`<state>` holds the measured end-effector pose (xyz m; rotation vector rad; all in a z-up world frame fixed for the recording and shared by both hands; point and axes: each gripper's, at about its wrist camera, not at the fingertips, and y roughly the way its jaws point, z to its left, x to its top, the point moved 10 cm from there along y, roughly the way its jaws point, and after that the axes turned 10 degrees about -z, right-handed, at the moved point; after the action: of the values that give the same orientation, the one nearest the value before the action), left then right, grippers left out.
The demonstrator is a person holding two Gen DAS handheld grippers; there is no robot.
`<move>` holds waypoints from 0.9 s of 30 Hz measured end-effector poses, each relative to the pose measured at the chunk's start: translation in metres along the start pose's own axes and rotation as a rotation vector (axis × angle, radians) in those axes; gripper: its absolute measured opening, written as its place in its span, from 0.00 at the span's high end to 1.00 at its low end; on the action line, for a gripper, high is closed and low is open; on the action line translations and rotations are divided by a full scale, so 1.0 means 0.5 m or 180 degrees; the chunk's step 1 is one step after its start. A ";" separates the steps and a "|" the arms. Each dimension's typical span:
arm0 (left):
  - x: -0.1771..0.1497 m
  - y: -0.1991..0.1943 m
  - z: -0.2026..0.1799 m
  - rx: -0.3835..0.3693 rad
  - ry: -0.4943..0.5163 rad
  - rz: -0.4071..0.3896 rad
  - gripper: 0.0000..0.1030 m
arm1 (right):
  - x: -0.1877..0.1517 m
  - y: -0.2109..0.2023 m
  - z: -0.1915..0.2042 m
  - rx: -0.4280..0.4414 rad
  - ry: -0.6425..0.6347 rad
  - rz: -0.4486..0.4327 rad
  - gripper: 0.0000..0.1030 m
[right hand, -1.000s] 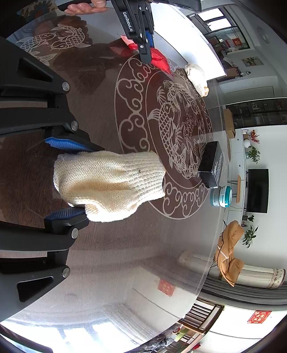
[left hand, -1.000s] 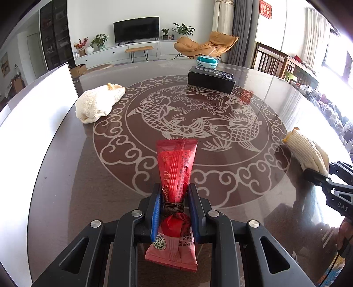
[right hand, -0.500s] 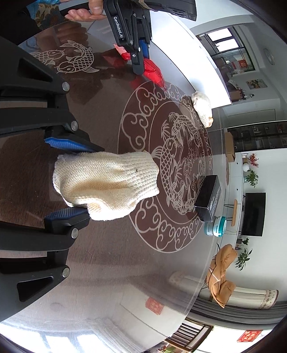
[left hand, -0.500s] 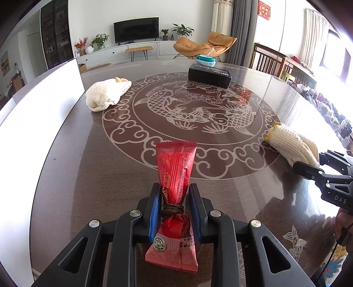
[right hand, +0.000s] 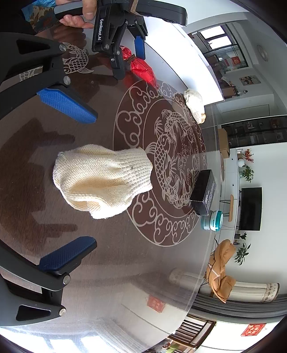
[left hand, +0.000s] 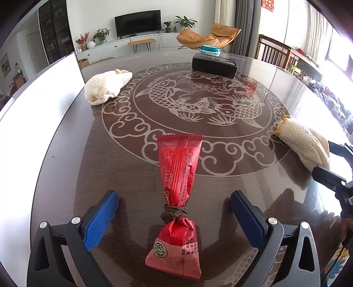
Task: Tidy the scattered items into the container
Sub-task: 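Lift the red candy bag with the left tool while the right tool holds the knit bag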
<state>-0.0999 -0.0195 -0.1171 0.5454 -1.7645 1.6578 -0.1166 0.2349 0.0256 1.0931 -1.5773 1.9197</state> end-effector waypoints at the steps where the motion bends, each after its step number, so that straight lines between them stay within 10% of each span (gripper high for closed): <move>1: 0.000 0.000 0.000 0.0000 0.0000 -0.0002 0.00 | 0.000 0.000 -0.001 -0.0002 0.0002 0.0003 0.00; 18: -0.002 -0.004 -0.002 -0.0054 0.0039 0.0019 0.00 | 0.005 -0.031 -0.055 0.0367 0.0378 -0.0059 0.00; 27: 0.002 -0.001 -0.014 -0.0168 0.0167 0.0140 0.09 | 0.049 0.038 0.035 0.0369 -0.0689 0.0382 0.01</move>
<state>-0.0991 -0.0128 -0.1160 0.4382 -1.7884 1.6358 -0.1401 0.2097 0.0341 1.3205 -1.6972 2.0516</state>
